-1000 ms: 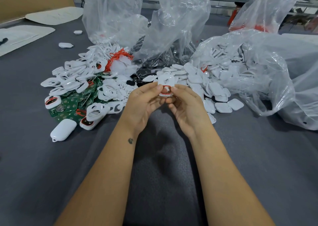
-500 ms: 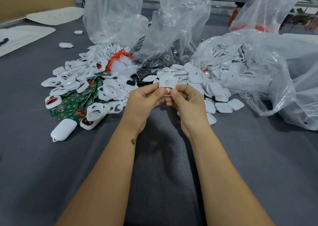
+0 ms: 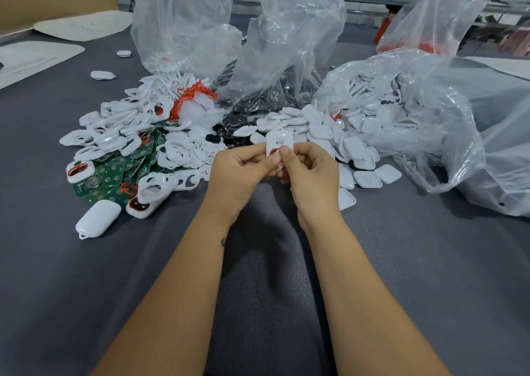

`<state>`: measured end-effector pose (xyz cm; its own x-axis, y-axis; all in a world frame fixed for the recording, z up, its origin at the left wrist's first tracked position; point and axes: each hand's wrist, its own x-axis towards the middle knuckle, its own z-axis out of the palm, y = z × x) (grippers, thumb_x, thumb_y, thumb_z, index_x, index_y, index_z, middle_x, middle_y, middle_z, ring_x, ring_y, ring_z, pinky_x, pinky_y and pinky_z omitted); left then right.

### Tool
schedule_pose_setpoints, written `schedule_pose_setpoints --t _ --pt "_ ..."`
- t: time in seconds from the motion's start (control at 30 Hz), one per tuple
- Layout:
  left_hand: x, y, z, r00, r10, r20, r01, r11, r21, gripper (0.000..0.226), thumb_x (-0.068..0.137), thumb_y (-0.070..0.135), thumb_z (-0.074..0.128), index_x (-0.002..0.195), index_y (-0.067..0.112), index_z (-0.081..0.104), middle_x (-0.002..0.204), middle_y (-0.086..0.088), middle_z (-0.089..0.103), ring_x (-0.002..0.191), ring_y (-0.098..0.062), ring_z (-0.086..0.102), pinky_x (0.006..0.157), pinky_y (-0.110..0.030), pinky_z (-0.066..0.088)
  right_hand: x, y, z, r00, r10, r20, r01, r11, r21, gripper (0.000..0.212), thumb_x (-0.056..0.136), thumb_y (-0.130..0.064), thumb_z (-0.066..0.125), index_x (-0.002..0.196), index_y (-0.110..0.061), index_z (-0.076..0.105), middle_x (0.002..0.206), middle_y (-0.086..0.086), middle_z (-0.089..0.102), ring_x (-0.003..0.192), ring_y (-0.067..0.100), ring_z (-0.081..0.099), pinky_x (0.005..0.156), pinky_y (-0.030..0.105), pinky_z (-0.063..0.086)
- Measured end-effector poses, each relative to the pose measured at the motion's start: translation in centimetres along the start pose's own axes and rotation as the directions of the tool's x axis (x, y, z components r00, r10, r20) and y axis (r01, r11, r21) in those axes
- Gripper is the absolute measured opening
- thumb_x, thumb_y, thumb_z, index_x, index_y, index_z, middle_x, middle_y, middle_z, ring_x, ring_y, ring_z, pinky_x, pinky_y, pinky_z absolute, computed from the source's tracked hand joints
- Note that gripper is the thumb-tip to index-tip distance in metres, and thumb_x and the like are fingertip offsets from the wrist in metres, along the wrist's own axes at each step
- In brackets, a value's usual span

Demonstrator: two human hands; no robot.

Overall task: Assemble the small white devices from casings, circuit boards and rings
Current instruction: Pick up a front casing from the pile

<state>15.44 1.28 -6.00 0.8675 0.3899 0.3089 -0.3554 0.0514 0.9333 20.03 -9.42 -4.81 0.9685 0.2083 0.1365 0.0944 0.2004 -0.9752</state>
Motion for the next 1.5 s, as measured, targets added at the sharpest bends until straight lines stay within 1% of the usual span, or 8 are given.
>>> schedule_pose_setpoints --t 0.1,0.2,0.33,0.5,0.7,1.1,1.23,1.5 --pt "-0.1 0.2 0.1 0.998 0.011 0.067 -0.011 1.000 -0.004 0.025 0.085 -0.003 0.068 0.101 0.015 0.076 0.086 -0.016 0.073 0.079 -0.017 0.068 0.077 -0.022 0.055 0.1 0.0 0.0 0.999 0.020 -0.041 -0.020 1.000 0.007 0.015 0.089 -0.012 0.069 0.092 0.002 0.067 0.061 0.001 0.064 0.050 0.004 0.055 0.049 0.016 0.043" --pt "-0.2 0.3 0.3 0.999 -0.018 0.033 0.019 1.000 -0.023 0.023 0.087 -0.004 0.066 0.106 0.005 0.072 0.084 -0.007 0.074 0.080 -0.017 0.068 0.077 -0.023 0.056 0.2 -0.1 -0.2 0.999 0.032 0.005 -0.032 0.999 0.037 0.017 0.090 -0.011 0.067 0.094 0.005 0.068 0.057 -0.003 0.064 0.050 0.004 0.055 0.049 0.016 0.044" --pt "-0.3 0.7 0.1 0.999 -0.050 0.004 0.050 0.991 -0.124 0.023 0.087 -0.004 0.065 0.106 0.006 0.073 0.090 -0.012 0.074 0.080 -0.021 0.068 0.077 -0.028 0.057 0.3 -0.7 -0.3 0.983 0.098 0.156 -0.138 0.952 0.272 0.017 0.094 -0.001 0.055 0.083 -0.002 0.068 0.061 0.003 0.066 0.051 0.008 0.057 0.051 0.018 0.046" --pt "-0.2 1.4 -0.5 0.989 -0.101 0.105 0.127 0.952 -0.280 0.019 0.089 0.015 0.066 0.103 0.005 0.071 0.088 -0.003 0.074 0.076 -0.008 0.067 0.072 -0.017 0.055 0.2 -1.5 -1.0 0.915 0.090 0.393 -0.291 0.822 0.490 0.014 0.084 -0.005 0.061 0.079 -0.007 0.074 0.067 0.007 0.069 0.053 0.008 0.062 0.055 0.015 0.051" --pt "-0.4 1.9 -1.0 0.956 -0.052 0.288 0.182 0.877 -0.445 0.032 0.076 0.035 0.075 0.097 0.010 0.077 0.087 -0.004 0.074 0.073 -0.007 0.069 0.068 -0.012 0.054 -0.3 -1.9 -1.2 0.845 0.018 0.534 -0.358 0.762 0.540 0.017 0.081 -0.011 0.058 0.082 -0.003 0.073 0.067 0.006 0.067 0.051 0.005 0.059 0.051 0.013 0.049" --pt "-0.6 2.2 -0.7 0.931 -0.016 0.364 0.192 0.870 -0.453 0.026 0.080 0.036 0.074 0.094 0.014 0.077 0.091 -0.001 0.074 0.082 -0.010 0.070 0.073 -0.015 0.054 -0.5 -2.3 -1.2 0.827 0.036 0.561 -0.405 0.730 0.550 0.016 0.073 -0.006 0.069 0.088 -0.002 0.066 0.067 0.003 0.067 0.051 0.004 0.057 0.051 0.014 0.049" --pt "-0.6 2.2 -0.7 0.932 -0.010 0.363 0.173 0.891 -0.421 0.027 0.079 0.039 0.074 0.093 0.016 0.076 0.089 0.000 0.074 0.082 -0.010 0.069 0.074 -0.016 0.054 -0.5 -2.4 -1.2 0.828 0.033 0.560 -0.400 0.735 0.548 0.018 0.076 -0.006 0.059 0.093 0.001 0.061 0.068 0.005 0.066 0.051 0.005 0.058 0.050 0.015 0.049" --pt "-0.2 1.6 -0.8 0.962 -0.022 0.271 0.139 0.896 -0.421 0.029 0.075 0.026 0.077 0.101 0.013 0.076 0.090 -0.004 0.073 0.082 -0.012 0.068 0.078 -0.018 0.054 -0.2 -2.3 -1.2 0.864 0.021 0.504 -0.325 0.787 0.525 0.020 0.079 0.003 0.056 0.099 -0.001 0.060 0.073 0.005 0.067 0.060 0.008 0.059 0.060 0.018 0.053"
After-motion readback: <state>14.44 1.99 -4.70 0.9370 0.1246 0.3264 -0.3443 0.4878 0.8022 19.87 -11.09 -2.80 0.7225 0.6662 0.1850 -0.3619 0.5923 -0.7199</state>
